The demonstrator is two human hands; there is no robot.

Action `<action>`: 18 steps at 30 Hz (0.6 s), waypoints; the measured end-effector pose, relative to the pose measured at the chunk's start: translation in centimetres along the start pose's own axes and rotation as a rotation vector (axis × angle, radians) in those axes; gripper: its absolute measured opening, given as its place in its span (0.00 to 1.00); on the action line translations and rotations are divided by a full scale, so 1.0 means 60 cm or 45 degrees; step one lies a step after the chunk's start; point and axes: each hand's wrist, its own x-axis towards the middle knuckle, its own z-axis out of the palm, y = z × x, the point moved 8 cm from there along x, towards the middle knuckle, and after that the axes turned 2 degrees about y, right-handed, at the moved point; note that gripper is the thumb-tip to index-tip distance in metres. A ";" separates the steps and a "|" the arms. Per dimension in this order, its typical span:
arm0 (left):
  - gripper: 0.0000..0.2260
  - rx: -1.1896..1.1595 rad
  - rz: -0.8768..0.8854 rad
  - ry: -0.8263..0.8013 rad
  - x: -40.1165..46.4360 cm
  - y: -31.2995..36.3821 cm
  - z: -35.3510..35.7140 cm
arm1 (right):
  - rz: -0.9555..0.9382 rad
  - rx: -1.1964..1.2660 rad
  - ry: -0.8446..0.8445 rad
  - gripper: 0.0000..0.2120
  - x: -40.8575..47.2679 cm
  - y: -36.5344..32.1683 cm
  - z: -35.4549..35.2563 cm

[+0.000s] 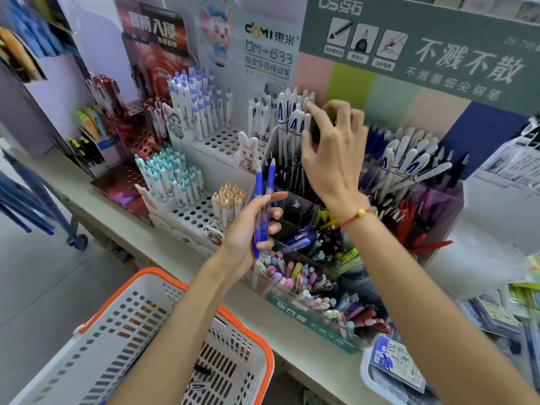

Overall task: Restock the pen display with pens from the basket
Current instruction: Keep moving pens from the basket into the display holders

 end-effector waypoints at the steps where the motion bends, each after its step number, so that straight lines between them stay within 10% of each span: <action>1: 0.14 -0.032 -0.006 -0.010 0.001 -0.001 0.004 | 0.018 0.138 -0.009 0.14 -0.017 -0.008 -0.009; 5: 0.12 0.011 -0.037 0.001 0.008 -0.008 0.016 | 0.058 0.425 -0.224 0.11 -0.092 -0.030 -0.022; 10: 0.11 0.291 -0.012 0.073 0.009 -0.017 0.029 | 0.834 0.897 -0.524 0.10 -0.142 0.031 0.008; 18: 0.10 0.467 -0.007 -0.038 -0.007 -0.032 0.059 | 1.030 1.020 -0.650 0.09 -0.156 0.071 -0.004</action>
